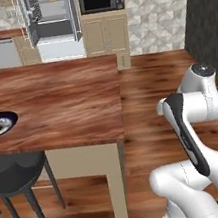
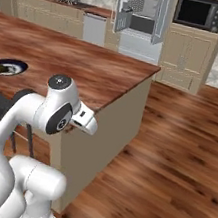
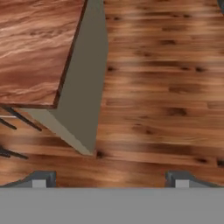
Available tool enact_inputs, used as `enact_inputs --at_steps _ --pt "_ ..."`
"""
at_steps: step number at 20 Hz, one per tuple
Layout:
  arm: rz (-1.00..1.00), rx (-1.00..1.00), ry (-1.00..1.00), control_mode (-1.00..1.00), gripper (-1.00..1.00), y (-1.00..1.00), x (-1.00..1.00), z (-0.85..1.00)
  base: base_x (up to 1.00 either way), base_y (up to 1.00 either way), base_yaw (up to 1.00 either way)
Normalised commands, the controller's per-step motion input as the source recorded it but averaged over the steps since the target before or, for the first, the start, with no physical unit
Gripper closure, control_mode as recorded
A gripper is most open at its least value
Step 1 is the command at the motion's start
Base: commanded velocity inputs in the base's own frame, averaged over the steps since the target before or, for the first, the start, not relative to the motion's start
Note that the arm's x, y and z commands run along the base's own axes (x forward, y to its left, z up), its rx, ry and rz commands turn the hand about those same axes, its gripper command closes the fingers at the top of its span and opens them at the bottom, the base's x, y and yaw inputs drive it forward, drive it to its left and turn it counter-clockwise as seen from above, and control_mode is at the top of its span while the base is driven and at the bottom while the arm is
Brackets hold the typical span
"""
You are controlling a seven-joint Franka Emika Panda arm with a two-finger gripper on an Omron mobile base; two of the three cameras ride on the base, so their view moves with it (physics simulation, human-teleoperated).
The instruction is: Take the cheese, fish, and avocado from the fridge and place them on the plate on the dining counter to create an appetizer plate.
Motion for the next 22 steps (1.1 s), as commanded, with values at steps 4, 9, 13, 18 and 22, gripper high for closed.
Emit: enact_inputs --at_steps 4,9,13,18,22 --pt "0.00 0.00 0.00 1.00 -1.00 0.00 0.00 0.00 1.00 -1.00 -0.02" --pt "0.00 0.00 0.00 1.00 -1.00 0.00 0.00 0.00 1.00 -1.00 -0.03" --pt "0.00 0.00 0.00 1.00 -1.00 0.00 0.00 0.00 1.00 -1.00 -0.03" --pt "0.00 0.00 0.00 1.00 -1.00 0.00 0.00 0.00 1.00 -0.99 -0.01" --pt "0.00 0.00 0.00 1.00 -1.00 0.00 0.00 0.00 1.00 -0.84 0.00"
